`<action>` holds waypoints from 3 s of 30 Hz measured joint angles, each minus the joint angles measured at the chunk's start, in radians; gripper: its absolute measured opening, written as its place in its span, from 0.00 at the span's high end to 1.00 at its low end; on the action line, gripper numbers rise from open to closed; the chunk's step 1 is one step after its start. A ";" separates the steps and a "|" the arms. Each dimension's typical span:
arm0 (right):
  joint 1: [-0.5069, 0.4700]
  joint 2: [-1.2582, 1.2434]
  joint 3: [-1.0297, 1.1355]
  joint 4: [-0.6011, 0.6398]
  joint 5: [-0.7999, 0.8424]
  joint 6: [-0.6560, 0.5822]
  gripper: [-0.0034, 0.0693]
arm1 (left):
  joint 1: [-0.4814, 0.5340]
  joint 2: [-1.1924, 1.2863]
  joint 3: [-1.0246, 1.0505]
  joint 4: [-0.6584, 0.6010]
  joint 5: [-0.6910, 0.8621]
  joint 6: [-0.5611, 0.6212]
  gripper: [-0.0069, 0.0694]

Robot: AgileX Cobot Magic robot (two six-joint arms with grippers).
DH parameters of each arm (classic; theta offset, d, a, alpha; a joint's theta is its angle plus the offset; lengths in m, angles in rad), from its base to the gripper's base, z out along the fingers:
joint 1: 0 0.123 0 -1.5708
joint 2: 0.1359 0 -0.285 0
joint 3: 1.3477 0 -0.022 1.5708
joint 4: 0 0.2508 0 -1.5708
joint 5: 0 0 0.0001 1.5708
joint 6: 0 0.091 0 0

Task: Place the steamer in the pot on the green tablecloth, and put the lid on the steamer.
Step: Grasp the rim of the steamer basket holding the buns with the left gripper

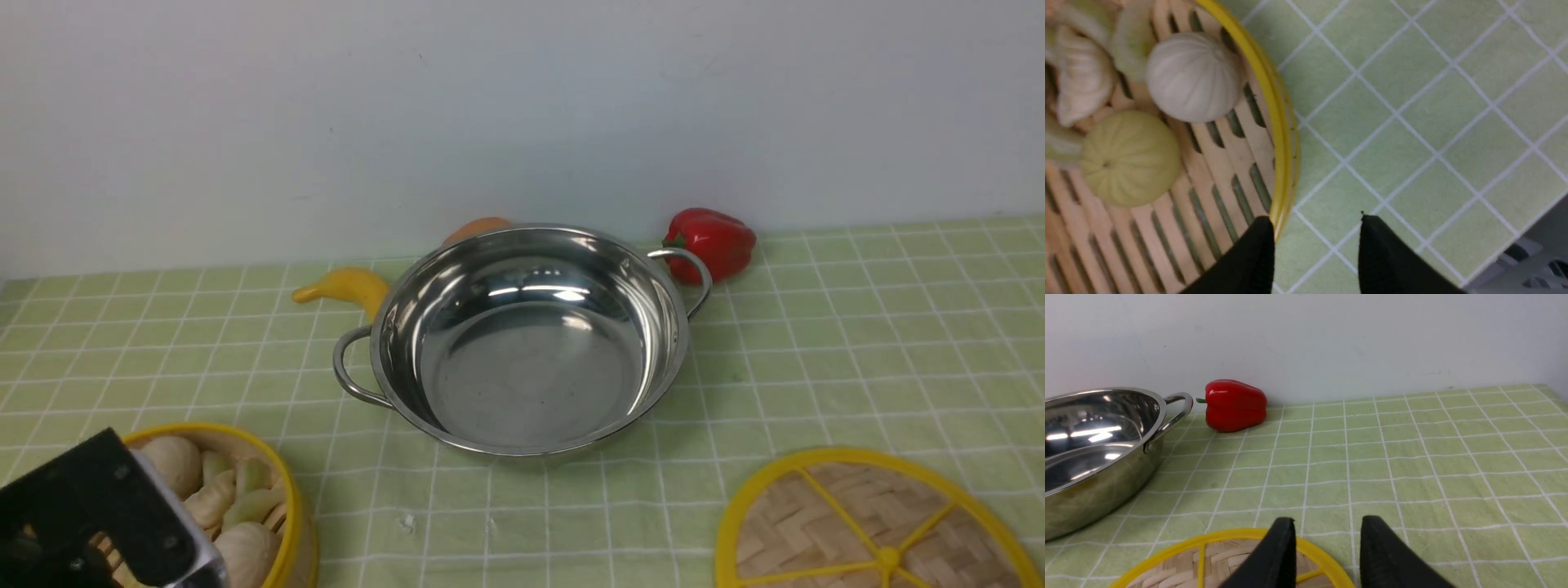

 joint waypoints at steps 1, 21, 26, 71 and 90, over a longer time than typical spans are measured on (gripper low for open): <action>0.000 0.000 0.000 0.000 0.000 0.000 0.62 | -0.007 0.012 0.000 0.006 0.000 -0.004 0.51; 0.000 0.000 0.000 0.000 0.000 0.000 0.62 | -0.127 0.308 -0.006 0.176 -0.140 -0.214 0.37; 0.000 0.000 0.000 0.000 0.000 0.000 0.62 | -0.127 0.309 -0.007 0.197 -0.180 -0.224 0.37; 0.000 0.000 0.000 -0.004 0.000 0.000 0.62 | -0.127 0.469 -0.008 0.160 -0.213 -0.203 0.51; 0.000 0.000 0.000 -0.004 0.000 0.000 0.62 | -0.131 0.489 -0.019 0.157 -0.213 -0.199 0.87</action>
